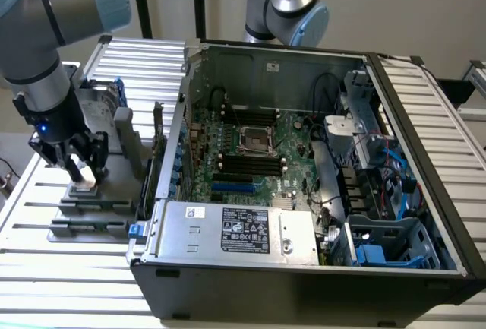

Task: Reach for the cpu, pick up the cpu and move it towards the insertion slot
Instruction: 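Pick up the cpu and move it towards the insertion slot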

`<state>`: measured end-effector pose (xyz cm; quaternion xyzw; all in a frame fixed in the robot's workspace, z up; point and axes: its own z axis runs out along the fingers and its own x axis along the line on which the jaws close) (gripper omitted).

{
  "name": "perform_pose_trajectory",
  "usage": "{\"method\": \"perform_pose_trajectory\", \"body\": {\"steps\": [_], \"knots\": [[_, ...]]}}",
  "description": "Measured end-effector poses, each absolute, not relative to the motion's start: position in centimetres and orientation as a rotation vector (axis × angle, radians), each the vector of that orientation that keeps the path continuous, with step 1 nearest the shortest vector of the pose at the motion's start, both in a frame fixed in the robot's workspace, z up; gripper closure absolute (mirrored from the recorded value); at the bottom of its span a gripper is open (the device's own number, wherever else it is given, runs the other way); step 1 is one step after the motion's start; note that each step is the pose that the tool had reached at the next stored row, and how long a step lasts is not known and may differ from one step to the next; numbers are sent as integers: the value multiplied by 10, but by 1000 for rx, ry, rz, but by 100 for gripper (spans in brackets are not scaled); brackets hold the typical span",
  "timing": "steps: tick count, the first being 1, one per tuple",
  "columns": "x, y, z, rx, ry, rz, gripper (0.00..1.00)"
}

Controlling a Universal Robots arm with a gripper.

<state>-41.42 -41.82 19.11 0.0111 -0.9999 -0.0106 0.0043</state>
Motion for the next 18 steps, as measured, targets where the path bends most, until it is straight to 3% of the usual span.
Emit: {"method": "perform_pose_trajectory", "body": {"steps": [18], "knots": [[-412, -418, 268, 35, -3131, -33, 45]]}}
